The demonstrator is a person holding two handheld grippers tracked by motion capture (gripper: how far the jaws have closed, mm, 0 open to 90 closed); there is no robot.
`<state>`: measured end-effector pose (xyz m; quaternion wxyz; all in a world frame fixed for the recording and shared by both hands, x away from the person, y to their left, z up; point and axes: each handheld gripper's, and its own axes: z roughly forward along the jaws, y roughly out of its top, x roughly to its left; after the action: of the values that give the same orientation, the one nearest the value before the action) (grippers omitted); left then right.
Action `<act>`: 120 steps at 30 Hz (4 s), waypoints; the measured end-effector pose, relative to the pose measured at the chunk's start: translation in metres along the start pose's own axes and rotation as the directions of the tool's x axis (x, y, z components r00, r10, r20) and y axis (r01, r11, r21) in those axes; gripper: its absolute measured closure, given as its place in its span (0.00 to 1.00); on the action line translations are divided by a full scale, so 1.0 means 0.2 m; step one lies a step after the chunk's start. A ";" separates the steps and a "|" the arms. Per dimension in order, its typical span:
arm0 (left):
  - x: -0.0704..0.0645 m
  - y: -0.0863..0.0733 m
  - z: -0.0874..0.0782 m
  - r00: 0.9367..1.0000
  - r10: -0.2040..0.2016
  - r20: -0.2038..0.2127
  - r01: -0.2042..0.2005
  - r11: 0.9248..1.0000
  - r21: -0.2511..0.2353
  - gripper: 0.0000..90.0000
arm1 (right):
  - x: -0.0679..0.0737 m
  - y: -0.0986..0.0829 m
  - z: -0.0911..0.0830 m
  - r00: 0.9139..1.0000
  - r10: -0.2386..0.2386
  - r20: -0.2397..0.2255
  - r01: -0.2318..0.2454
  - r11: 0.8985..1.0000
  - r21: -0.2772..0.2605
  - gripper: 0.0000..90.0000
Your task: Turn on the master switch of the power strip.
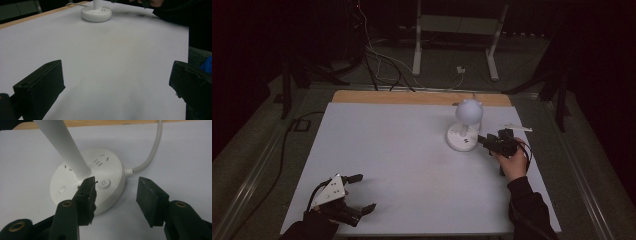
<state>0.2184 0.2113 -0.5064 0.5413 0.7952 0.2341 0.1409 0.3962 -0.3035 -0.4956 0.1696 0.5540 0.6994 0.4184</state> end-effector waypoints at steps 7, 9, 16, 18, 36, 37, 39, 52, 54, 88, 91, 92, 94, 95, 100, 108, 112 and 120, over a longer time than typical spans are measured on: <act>0.00 0.00 0.00 1.000 -0.001 0.001 0.001 1.000 -0.001 0.00 | 0.00 0.01 -0.01 1.000 -0.011 0.004 0.011 1.000 -0.005 0.71; 0.00 0.00 0.00 1.000 0.000 -0.001 0.000 1.000 0.002 0.00 | 0.00 0.01 -0.02 1.000 -0.010 0.002 0.010 1.000 -0.002 0.79; 0.00 0.00 0.00 1.000 -0.001 0.005 0.001 1.000 0.011 0.00 | 0.01 0.02 -0.03 0.999 -0.044 0.009 0.044 0.999 0.005 0.99; 0.00 0.00 0.00 1.000 -0.001 0.005 0.001 1.000 0.008 0.00 | 0.01 0.03 -0.03 0.999 -0.046 0.015 0.046 0.999 -0.005 1.00; 0.00 0.00 0.00 1.000 -0.002 0.006 0.002 1.000 0.007 0.00 | 0.08 0.05 0.02 0.993 -0.117 0.033 0.117 0.993 -0.019 1.00; 0.00 0.00 0.00 1.000 -0.002 0.005 0.002 1.000 0.007 0.00 | 0.08 0.05 0.02 0.992 -0.117 0.039 0.118 0.993 -0.026 1.00; 0.00 0.00 0.00 1.000 0.000 0.005 0.000 1.000 0.010 0.00 | 0.08 0.05 0.03 0.991 -0.124 0.050 0.126 0.992 -0.031 1.00; 0.00 0.00 0.00 1.000 0.003 0.006 -0.003 1.000 0.013 0.00 | 0.10 0.04 0.09 0.990 -0.138 0.035 0.139 0.990 -0.013 1.00; 0.00 0.00 0.00 1.000 0.002 0.007 -0.002 1.000 0.009 0.00 | 0.10 0.04 0.10 0.988 -0.153 0.025 0.153 0.988 -0.013 1.00; -0.01 0.00 0.00 1.000 0.005 0.009 -0.005 1.000 0.014 0.00 | 0.14 0.01 0.17 0.969 -0.238 0.068 0.236 0.971 0.037 1.00; -0.01 0.00 0.00 1.000 0.005 0.009 -0.005 1.000 0.014 0.00 | 0.13 0.02 0.17 0.974 -0.217 0.057 0.215 0.976 0.040 1.00; -0.01 0.00 0.00 1.000 0.005 0.010 -0.005 1.000 0.016 0.00 | 0.12 0.02 0.16 0.976 -0.212 0.052 0.210 0.977 0.038 1.00; -0.01 0.00 0.00 1.000 0.004 0.012 -0.004 1.000 0.011 0.00 | 0.12 0.01 0.16 0.976 -0.212 0.053 0.210 0.977 0.039 1.00; -0.01 0.00 0.00 1.000 0.004 0.011 -0.004 1.000 0.011 0.00 | 0.12 0.02 0.16 0.974 -0.218 0.054 0.216 0.976 0.043 1.00; -0.01 0.00 0.00 1.000 0.005 0.011 -0.005 1.000 0.016 0.00 | 0.15 0.03 0.17 0.966 -0.243 0.088 0.237 0.969 0.072 1.00; -0.01 0.00 0.00 1.000 0.001 0.013 -0.001 1.000 0.006 0.00 | 0.16 0.04 0.18 0.969 -0.230 0.090 0.222 0.970 0.096 1.00; -0.01 0.00 0.00 1.000 0.002 0.013 -0.002 1.000 0.008 0.00 | 0.16 0.05 0.18 0.969 -0.229 0.089 0.220 0.970 0.101 1.00; -0.01 0.00 0.00 1.000 0.004 0.010 -0.004 1.000 0.013 0.00 | 0.17 0.04 0.19 0.963 -0.250 0.102 0.241 0.966 0.090 1.00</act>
<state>0.2171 0.2103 -0.5071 0.5372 0.7997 0.2307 0.1364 0.4158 -0.2575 -0.5041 0.2380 0.4919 0.7675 0.3352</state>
